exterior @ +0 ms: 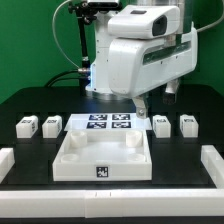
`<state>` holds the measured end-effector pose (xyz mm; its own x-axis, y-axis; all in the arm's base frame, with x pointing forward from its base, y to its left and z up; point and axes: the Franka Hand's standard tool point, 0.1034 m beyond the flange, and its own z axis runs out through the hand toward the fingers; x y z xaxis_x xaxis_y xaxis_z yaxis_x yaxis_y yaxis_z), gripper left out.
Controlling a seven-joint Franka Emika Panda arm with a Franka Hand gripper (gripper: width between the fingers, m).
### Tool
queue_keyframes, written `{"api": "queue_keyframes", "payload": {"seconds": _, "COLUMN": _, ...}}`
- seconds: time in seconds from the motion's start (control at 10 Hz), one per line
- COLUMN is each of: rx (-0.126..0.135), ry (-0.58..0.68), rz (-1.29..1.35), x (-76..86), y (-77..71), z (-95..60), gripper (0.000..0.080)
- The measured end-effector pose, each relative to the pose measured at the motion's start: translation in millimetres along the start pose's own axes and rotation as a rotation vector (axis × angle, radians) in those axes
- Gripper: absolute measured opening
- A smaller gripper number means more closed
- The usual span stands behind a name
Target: Assemble one leg
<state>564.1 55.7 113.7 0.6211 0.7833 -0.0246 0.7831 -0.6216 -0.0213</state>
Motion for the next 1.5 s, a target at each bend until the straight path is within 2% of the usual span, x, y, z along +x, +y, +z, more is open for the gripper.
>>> {"api": "queue_keyframes", "payload": {"seconds": 1.1, "rx": 0.003, "ry": -0.003, "rz": -0.016, "x": -3.6, "y": -0.7, "z": 2.5, "gripper": 0.0650}}
{"api": "queue_keyframes", "payload": {"seconds": 1.2, "rx": 0.002, "ry": -0.004, "rz": -0.087, "x": -22.9, "y": -8.5, "z": 11.1, "gripper": 0.0650}}
{"api": "queue_keyframes", "payload": {"seconds": 1.3, "rx": 0.003, "ry": -0.004, "rz": -0.126, "x": -49.2, "y": -25.9, "z": 24.5, "gripper": 0.0650}}
{"api": "queue_keyframes", "payload": {"seconds": 1.4, "rx": 0.005, "ry": -0.001, "rz": -0.235, "x": -75.4, "y": -37.8, "z": 38.4, "gripper": 0.0650}}
{"api": "queue_keyframes", "payload": {"seconds": 1.5, "rx": -0.005, "ry": 0.014, "rz": -0.399, "x": -104.3, "y": -45.7, "z": 57.1, "gripper": 0.0650}}
